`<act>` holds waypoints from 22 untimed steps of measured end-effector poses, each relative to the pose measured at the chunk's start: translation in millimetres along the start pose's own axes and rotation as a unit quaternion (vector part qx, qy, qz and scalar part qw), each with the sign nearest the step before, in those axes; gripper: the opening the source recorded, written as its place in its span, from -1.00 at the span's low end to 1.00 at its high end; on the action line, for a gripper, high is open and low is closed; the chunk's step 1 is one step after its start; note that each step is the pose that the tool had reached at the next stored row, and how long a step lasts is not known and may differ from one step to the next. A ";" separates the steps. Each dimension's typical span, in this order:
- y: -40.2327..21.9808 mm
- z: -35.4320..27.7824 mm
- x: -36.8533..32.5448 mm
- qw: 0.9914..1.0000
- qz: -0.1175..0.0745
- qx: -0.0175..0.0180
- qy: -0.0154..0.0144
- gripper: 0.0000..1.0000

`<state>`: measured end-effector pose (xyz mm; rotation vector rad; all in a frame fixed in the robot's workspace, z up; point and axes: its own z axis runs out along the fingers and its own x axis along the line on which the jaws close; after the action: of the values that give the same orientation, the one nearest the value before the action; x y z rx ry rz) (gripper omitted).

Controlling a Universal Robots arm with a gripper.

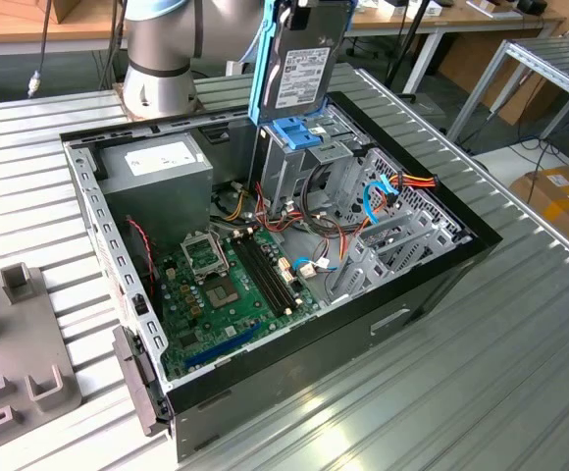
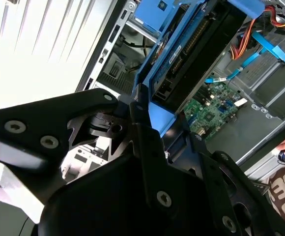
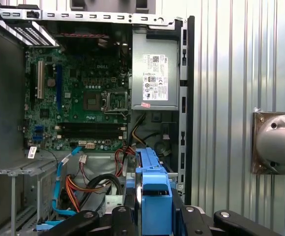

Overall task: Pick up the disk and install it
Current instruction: 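Pick up the disk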

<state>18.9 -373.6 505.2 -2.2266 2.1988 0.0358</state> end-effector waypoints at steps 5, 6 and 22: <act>-4.2 -0.1 0.1 1.000 0.000 0.000 0.000 -0.26; -4.3 0.0 0.1 1.000 0.000 0.000 0.000 -0.26; -4.4 -0.5 20.6 1.000 0.000 0.000 0.000 -0.26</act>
<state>23.5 -394.2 505.2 -2.2265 2.1988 0.0358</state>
